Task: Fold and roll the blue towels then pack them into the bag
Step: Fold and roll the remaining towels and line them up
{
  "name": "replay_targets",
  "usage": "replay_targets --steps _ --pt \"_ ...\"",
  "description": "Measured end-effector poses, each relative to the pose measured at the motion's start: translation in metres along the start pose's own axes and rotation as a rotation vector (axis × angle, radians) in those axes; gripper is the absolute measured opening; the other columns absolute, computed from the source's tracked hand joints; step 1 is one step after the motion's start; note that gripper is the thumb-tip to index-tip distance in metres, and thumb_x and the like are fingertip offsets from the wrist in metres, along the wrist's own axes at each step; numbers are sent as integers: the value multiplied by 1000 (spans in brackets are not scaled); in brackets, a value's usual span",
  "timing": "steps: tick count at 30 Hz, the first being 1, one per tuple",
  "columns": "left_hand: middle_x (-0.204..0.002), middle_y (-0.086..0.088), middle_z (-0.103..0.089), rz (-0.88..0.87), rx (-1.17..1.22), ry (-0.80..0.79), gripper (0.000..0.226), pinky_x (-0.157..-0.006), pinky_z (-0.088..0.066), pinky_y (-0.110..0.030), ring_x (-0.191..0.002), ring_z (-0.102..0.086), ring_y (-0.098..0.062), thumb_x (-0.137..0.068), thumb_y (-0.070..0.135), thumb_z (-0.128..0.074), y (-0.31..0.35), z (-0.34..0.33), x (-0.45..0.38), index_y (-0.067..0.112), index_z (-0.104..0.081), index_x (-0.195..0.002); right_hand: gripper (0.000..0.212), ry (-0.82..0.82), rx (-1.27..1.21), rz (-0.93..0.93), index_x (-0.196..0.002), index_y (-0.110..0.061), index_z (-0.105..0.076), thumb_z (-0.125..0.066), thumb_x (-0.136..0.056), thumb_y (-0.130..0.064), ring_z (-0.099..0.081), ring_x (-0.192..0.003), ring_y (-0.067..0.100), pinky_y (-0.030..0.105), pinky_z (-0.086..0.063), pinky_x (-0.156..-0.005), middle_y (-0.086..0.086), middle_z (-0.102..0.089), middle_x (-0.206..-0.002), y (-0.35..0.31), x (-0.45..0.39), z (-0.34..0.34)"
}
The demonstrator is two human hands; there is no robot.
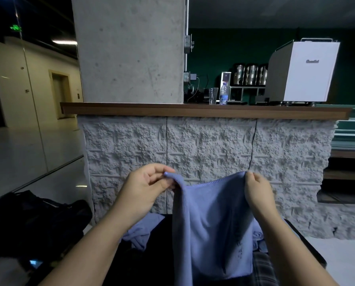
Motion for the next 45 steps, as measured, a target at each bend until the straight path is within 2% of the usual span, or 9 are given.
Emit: replay_targets --steps 5,9,14,20,28,35,41,43,45 --pt "-91 11 -59 -281 -495 1 5 -79 -45 -15 -87 -57 -1 -82 27 -60 27 -15 8 30 -63 -81 37 -183 -73 189 -66 -11 -46 -42 -100 -26 -43 -61 14 31 -31 -58 2 -46 -61 -55 27 -19" --pt "-76 6 -64 -143 -401 -25 19 -74 -49 -39 -76 -61 -12 -77 46 -55 12 -30 10 29 -56 -86 41 -339 -75 364 -58 -12 -41 -53 -95 -24 -29 -51 4 26 -23 -51 -3 -32 -54 -89 58 -36" --pt "-69 7 -64 -168 -411 73 15 -63 -45 -28 -61 -54 -1 -79 28 -72 10 -33 14 23 -59 -75 32 -575 -276 359 -77 3 -67 -56 -94 -21 -44 -65 7 25 -33 -57 3 -54 -66 -99 87 -53" --pt "-65 1 -65 -66 -368 172 19 -63 -48 -36 -61 -58 -12 -73 21 -79 2 -15 11 23 -61 -68 29 -756 -241 408 -83 -9 -69 -52 -89 -32 -46 -73 8 30 -35 -67 -1 -57 -74 -101 97 -54" --pt "-51 7 -56 -53 -378 163 20 -50 -35 -18 -49 -45 -3 -70 22 -80 9 -14 15 20 -62 -63 37 -832 -65 510 -106 -8 -64 -40 -88 -30 -58 -83 17 50 -46 -88 19 -67 -99 -103 105 -59" --pt "-50 7 -54 -23 -371 193 27 -49 -36 -20 -47 -43 -3 -68 27 -81 4 -13 10 17 -57 -61 21 -868 -265 460 -90 -7 -68 -62 -90 -27 -42 -72 11 30 -32 -65 -1 -52 -72 -104 108 -60" --pt "-74 7 -64 -97 -375 -51 7 -72 -48 -37 -71 -60 -18 -82 30 -68 -1 -25 7 28 -62 -83 11 -755 -283 423 -84 -14 -68 -62 -90 -20 -54 -72 10 30 -43 -67 -1 -65 -75 -93 87 -56" --pt "-88 15 -61 -99 -691 -235 34 -90 -41 -35 -91 -57 -12 -75 61 -51 -12 -26 6 33 -58 -92 16 -726 -400 362 -88 -10 -68 -53 -94 -6 -61 -79 10 25 -49 -73 2 -70 -82 -93 80 -45" --pt "-98 18 -52 -98 -1189 -405 60 -110 -12 -37 -119 -37 -2 -61 79 -25 -30 -15 2 33 -55 -85 17 -670 -423 321 -90 -6 -65 -49 -96 -5 -62 -79 12 26 -49 -75 7 -69 -82 -88 69 -31"
Point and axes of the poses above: each hand's wrist, its own x-axis away from the middle knuckle, its own z-axis out of the back of the hand, y = z × x, the point moved 8 cm from there along -x, towards the middle knuckle
